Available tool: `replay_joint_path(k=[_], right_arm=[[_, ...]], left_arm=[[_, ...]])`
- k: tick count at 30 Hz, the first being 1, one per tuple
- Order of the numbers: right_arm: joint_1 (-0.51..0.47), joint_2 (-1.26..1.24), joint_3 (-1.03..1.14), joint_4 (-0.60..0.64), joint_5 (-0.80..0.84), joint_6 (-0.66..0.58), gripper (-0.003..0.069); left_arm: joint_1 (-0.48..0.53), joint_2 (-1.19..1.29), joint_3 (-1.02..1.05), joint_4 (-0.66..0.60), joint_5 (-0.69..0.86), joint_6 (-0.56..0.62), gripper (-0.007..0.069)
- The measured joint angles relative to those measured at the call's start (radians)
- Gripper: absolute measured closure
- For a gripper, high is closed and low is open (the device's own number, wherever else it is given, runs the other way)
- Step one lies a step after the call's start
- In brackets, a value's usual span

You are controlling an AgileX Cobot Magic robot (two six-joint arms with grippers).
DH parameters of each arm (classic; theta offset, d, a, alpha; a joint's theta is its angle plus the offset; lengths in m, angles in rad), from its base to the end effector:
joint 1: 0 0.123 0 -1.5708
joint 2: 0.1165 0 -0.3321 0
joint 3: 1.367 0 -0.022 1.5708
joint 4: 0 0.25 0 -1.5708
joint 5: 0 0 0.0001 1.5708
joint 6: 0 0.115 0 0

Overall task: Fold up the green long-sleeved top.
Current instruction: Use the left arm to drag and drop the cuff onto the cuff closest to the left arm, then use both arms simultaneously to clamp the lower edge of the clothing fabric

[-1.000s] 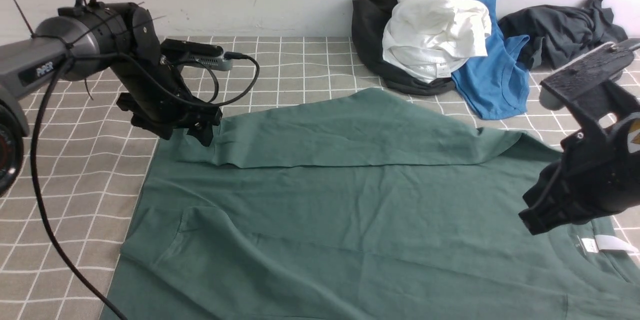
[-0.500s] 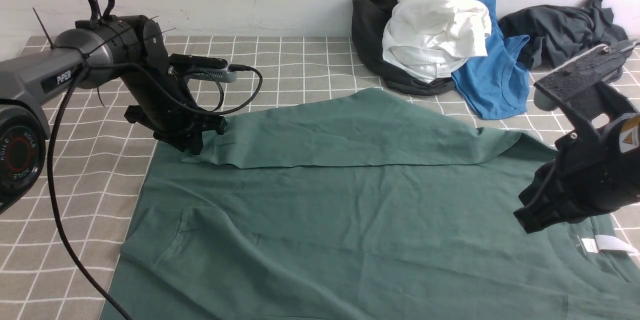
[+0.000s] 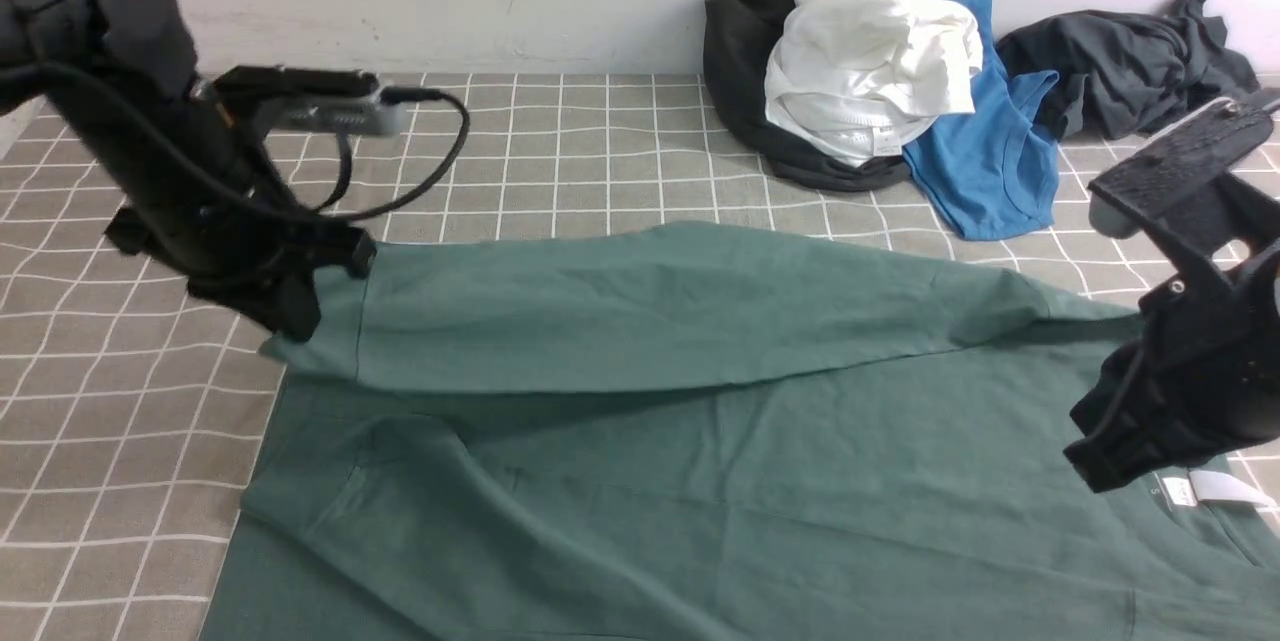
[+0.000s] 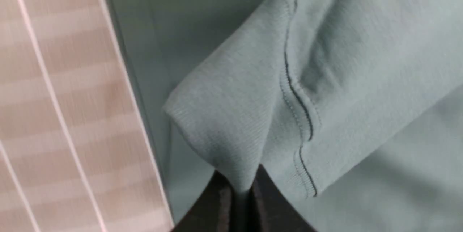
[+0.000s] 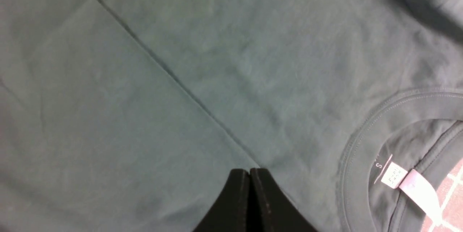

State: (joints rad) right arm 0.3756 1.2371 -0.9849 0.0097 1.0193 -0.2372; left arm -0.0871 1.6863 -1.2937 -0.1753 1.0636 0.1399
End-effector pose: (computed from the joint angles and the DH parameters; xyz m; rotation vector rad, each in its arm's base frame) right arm 0.2061 0.0823 0.3214 -0.8268 2.6292 0.0500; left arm 0.3420 -0.0475 0.2808 0.2299 2.9183 -0.2295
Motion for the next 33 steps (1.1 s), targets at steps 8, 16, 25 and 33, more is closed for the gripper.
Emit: replay_joint_path(k=[8,16,25,33], right_arm=[[0.000,-0.049,0.000,0.065,0.055,-0.020,0.0673],[0.163,-0.051,-0.001,0.107,0.198,-0.103,0.0673],[0.419,-0.051,0.040,0.115,0.213,-0.168,0.0673],[0.587,-0.052,0.202,0.116,0.067,-0.180,0.0615]], left_arm=[[0.000,-0.219,0.377,0.000,-0.101,-0.021,0.0620],[0.000,-0.269,0.547,0.002,-0.183,-0.023,0.0533],[-0.049,-0.348,0.549,0.003,-0.152,-0.005,0.0186],[-0.292,-0.526,0.550,0.006,0.024,0.195,0.0125]])
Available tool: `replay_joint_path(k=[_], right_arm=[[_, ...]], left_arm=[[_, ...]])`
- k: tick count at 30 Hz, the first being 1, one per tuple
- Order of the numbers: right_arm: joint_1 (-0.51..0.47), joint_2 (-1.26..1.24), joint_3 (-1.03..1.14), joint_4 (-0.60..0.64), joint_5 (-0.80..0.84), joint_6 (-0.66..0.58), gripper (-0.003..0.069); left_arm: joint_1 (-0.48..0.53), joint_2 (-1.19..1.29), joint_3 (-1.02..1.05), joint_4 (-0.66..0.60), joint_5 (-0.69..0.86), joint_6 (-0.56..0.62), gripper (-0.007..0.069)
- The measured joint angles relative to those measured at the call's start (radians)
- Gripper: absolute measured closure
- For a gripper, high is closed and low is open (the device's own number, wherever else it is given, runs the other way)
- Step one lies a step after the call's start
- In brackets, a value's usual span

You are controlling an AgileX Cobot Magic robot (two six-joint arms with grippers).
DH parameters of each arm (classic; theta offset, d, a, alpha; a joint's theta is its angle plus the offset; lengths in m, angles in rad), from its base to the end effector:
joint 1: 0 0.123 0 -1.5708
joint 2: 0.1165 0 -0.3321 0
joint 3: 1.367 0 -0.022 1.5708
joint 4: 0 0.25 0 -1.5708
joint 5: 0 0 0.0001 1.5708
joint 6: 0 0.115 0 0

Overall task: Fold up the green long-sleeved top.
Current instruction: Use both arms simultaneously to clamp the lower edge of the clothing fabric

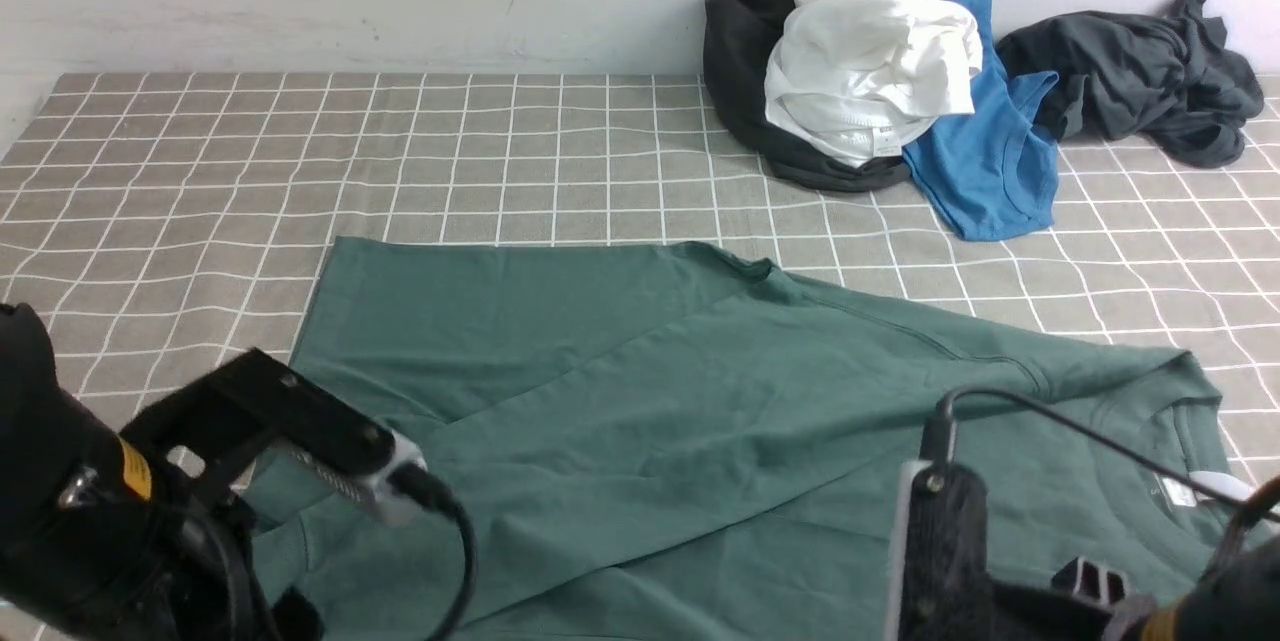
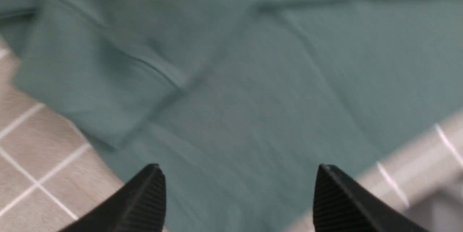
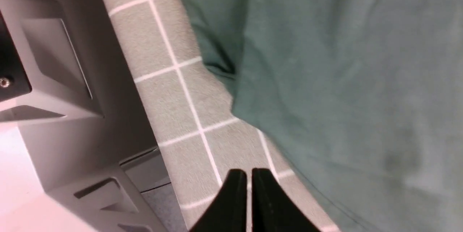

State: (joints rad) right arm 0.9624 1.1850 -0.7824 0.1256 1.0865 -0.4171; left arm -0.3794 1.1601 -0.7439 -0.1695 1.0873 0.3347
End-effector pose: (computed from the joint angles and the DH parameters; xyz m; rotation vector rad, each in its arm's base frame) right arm 0.0899 0.1514 0.2739 -1.8523 2.3613 0.2364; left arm 0.1474 -0.0773 0.2686 0.9475 2.8270 -0.2384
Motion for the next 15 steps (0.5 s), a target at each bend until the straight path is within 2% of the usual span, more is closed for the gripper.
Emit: replay_joint_path(k=[2,6,7,8,10,12,15], right_arm=[[0.020,0.000,0.028,0.001,-0.036,-0.010,0.0582],[0.067,0.028,0.100,0.002,-0.189,-0.036,0.0391],[0.068,0.032,0.104,0.002,-0.199,-0.037,0.0381],[0.072,0.061,0.111,0.002,-0.224,-0.039,0.0321],[0.071,0.115,0.119,-0.007,-0.256,-0.044,0.0253],[0.071,0.180,0.121,-0.025,-0.272,-0.048,0.0218],[0.071,0.266,0.121,-0.065,-0.307,-0.049,0.0208]], left_arm=[[-0.031,-0.010,0.002,0.001,0.039,0.028,0.0125],[-0.100,-0.014,0.011,0.004,0.097,0.093,0.0125],[-0.102,-0.014,0.013,0.004,0.096,0.094,0.0125],[-0.109,-0.014,0.023,0.004,0.092,0.101,0.0125],[-0.115,-0.014,0.055,0.004,0.078,0.114,0.0125],[-0.115,-0.014,0.103,0.004,0.056,0.132,0.0125],[-0.115,-0.014,0.175,0.007,0.009,0.159,0.0125]])
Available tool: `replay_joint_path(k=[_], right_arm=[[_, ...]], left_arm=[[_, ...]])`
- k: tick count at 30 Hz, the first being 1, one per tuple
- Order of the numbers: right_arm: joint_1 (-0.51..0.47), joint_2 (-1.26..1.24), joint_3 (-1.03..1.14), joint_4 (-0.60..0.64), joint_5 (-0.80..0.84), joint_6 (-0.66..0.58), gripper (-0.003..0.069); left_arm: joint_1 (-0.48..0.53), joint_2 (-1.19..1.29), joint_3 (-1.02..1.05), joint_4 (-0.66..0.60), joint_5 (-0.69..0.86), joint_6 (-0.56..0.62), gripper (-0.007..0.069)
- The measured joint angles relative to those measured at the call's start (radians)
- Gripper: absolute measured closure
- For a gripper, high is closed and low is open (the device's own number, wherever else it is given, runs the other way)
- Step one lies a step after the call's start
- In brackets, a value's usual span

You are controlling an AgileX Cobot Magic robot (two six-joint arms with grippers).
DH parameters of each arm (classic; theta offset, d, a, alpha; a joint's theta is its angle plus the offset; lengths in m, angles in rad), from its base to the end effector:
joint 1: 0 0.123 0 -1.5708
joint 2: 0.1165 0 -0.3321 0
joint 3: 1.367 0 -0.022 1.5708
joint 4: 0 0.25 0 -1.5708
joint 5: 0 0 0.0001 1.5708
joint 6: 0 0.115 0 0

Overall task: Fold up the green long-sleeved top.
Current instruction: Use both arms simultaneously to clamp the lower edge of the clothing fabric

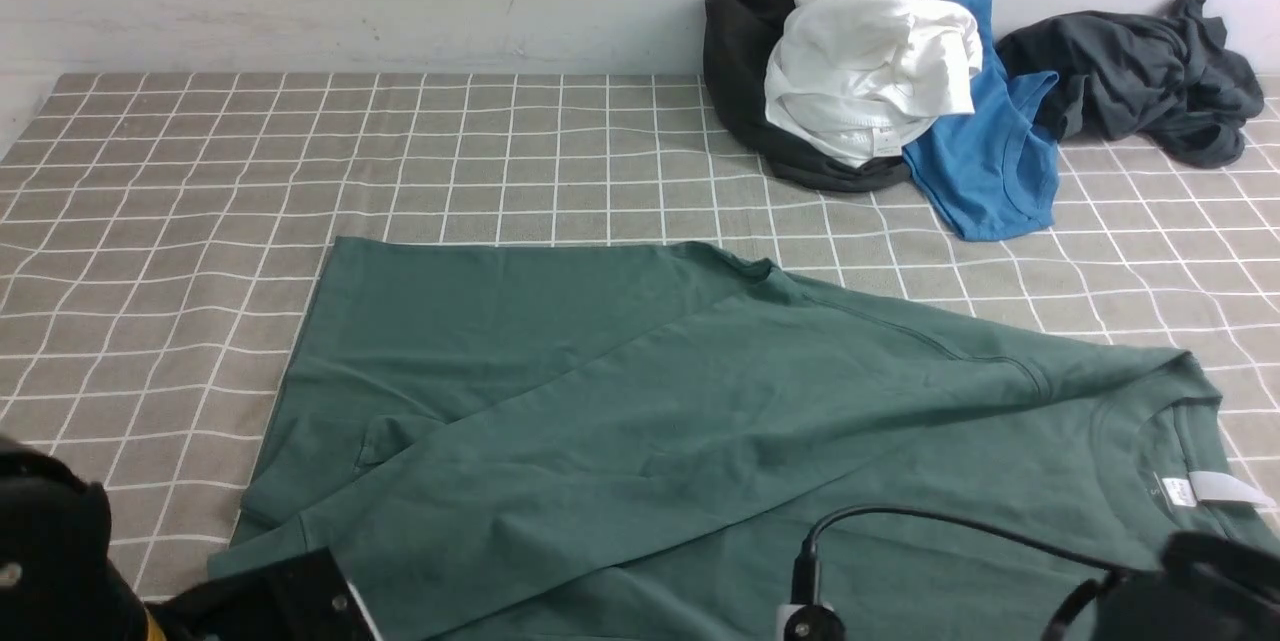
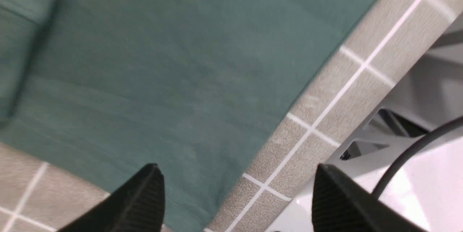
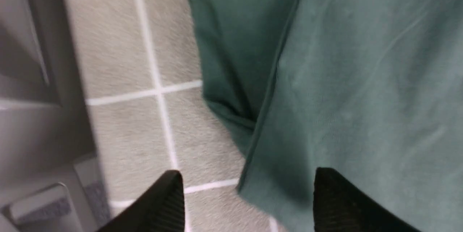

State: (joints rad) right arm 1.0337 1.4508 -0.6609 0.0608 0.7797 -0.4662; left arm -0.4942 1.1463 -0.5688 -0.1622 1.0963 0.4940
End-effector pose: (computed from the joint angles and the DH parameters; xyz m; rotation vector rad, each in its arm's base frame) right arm 0.1053 0.1864 0.1959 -2.0439 2.2872 0.1038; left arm 0.1057 -0.0757 0.2274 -1.3741 -2.7987 0.2244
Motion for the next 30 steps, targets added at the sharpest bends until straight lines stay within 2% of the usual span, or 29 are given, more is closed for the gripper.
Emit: replay_joint_path(k=[3,6,10,11,12,13,19,22,25,30], right_arm=[[0.000,0.079,0.000,-0.061,-0.041,0.028,0.0231],[0.000,0.103,-0.001,-0.116,-0.060,0.108,0.0302],[0.002,0.096,-0.003,-0.210,-0.058,0.234,0.0536],[0.002,0.088,-0.007,-0.218,-0.049,0.245,0.0578],[0.002,0.088,-0.008,-0.221,-0.046,0.247,0.0587],[0.002,0.068,-0.028,-0.236,-0.017,0.261,0.0635],[-0.047,0.042,-0.119,-0.246,0.078,0.272,0.0645],[-0.108,0.042,-0.167,-0.234,0.105,0.273,0.0645],[-0.171,0.042,-0.214,-0.196,0.117,0.265,0.0645],[-0.191,0.042,-0.230,-0.146,0.119,0.220,0.0645]], left_arm=[[0.000,0.000,0.059,0.000,-0.059,0.040,0.0125],[0.000,0.000,0.085,0.000,-0.096,0.074,0.0125],[0.000,-0.001,0.091,-0.001,-0.109,0.104,0.0125],[0.000,-0.001,0.091,-0.003,-0.109,0.109,0.0125],[0.000,-0.001,0.091,-0.003,-0.110,0.109,0.0125],[0.000,-0.001,0.091,-0.006,-0.112,0.114,0.0126],[-0.027,-0.001,0.091,-0.007,-0.119,0.121,0.0151],[-0.073,-0.001,0.091,0.003,-0.126,0.131,0.0159],[-0.120,-0.001,0.092,0.065,-0.137,0.144,0.0160],[-0.128,0.024,0.092,0.110,-0.183,0.141,0.0160]])
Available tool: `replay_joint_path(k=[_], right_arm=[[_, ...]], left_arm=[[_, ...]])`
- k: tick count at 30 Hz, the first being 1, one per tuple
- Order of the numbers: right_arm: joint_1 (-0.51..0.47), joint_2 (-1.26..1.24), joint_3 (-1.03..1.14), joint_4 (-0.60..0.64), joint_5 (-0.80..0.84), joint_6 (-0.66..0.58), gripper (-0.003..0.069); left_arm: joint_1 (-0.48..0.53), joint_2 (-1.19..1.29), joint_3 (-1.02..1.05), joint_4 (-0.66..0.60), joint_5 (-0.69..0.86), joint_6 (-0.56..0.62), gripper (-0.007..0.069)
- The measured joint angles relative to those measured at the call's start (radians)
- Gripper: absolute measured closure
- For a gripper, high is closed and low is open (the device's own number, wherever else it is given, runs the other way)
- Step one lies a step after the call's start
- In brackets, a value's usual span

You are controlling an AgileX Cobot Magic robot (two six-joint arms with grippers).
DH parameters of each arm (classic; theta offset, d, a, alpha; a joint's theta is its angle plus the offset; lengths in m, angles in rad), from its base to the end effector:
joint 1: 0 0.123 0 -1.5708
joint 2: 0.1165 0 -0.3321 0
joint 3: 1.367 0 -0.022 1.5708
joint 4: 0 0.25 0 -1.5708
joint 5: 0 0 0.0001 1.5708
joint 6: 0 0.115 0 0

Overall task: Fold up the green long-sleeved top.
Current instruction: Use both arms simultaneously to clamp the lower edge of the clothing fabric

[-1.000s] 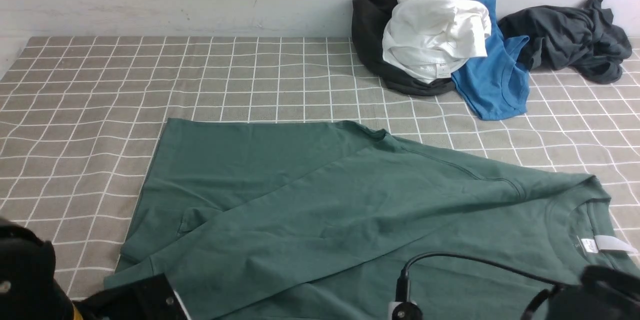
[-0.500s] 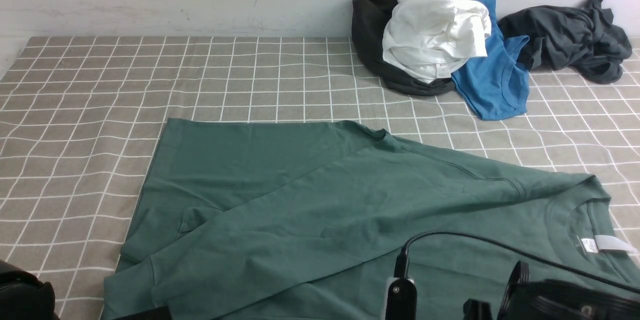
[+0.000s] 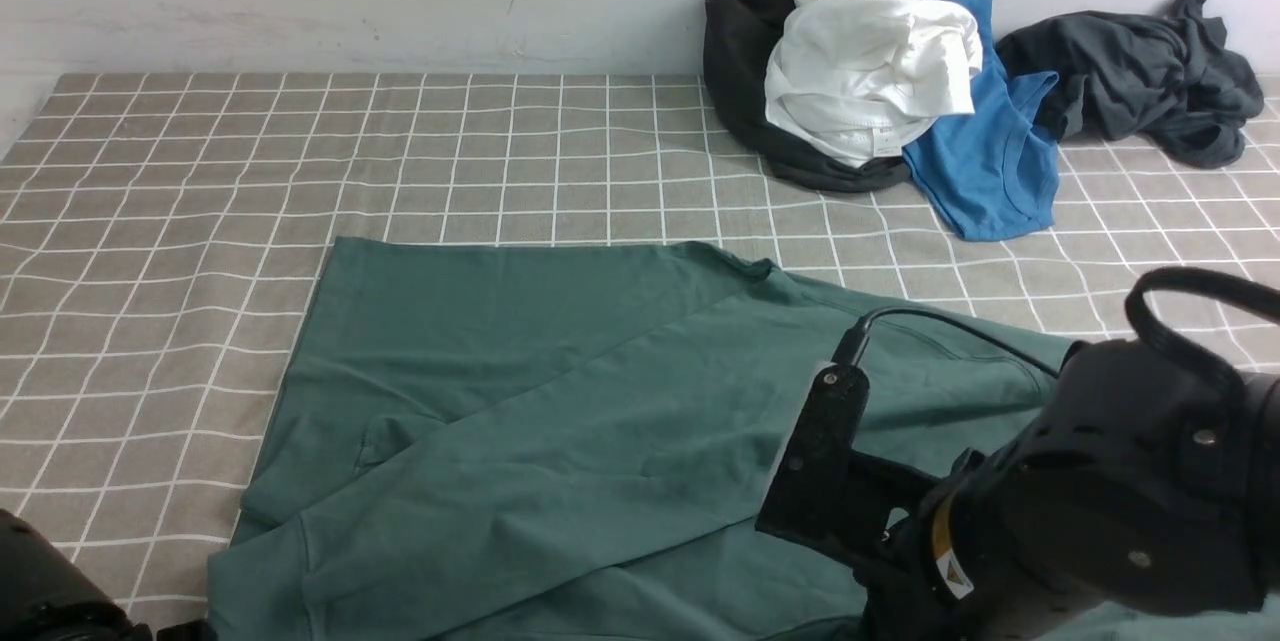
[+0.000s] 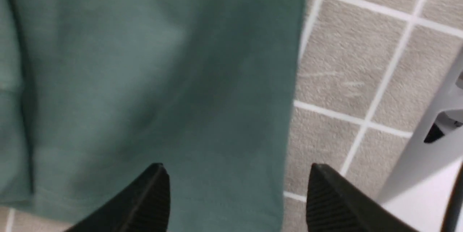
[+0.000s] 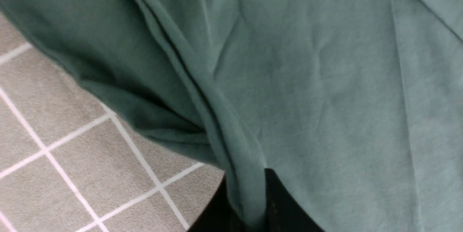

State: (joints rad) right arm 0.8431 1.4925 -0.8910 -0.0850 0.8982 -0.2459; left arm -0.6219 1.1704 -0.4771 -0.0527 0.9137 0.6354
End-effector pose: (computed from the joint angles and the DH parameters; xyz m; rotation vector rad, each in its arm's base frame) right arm 0.1782 0.1886 0.2378 -1.5983 2.5026 -0.0310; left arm 0.1035 -0.0801 0.2027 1.7777 2.5269 -0.0652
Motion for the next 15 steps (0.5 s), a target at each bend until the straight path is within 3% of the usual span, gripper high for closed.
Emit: replay_joint_path(k=[15], right_arm=[[0.000,0.000,-0.001,0.014,-0.006,-0.018,0.0645]], left_arm=[[-0.001,0.235,-0.001,-0.017,-0.073,-0.005,0.0165]])
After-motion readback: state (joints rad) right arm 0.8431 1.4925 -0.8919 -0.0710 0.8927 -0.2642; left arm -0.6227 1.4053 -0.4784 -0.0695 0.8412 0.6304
